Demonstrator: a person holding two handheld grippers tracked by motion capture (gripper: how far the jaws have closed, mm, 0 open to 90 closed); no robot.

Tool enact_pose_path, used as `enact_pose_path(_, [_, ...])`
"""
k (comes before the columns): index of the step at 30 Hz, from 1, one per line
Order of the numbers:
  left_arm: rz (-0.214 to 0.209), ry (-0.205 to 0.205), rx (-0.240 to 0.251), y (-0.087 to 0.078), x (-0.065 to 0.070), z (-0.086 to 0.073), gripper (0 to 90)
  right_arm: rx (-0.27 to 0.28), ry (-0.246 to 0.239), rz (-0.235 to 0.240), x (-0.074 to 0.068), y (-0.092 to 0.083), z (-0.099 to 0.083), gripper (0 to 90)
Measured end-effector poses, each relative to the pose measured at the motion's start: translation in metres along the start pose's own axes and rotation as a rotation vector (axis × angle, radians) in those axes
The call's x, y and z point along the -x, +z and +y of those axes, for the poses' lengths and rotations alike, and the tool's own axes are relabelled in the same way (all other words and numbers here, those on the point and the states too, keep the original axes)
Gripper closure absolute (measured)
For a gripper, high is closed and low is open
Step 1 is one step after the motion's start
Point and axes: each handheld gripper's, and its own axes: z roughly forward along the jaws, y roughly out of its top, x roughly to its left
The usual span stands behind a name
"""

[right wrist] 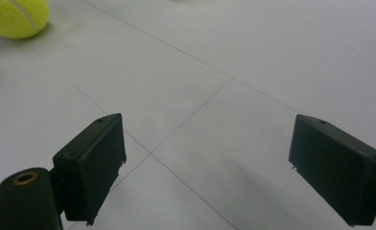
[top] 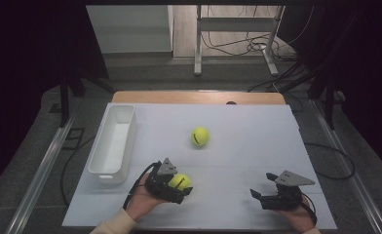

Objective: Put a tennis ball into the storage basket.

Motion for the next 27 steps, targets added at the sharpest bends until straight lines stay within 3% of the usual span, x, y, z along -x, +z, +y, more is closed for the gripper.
enact_pose_path(19, [-0.013, -0.017, -0.068, 0.009, -0.004, -0.005, 9.7, -0.005, -0.002, -0.001, 0.0, 0.0, 0.0, 12.9])
enact_pose_path(27, [-0.012, 0.005, -0.069, 0.009, -0.004, -0.006, 24.9, -0.004, -0.003, 0.0, 0.0, 0.0, 0.0, 12.9])
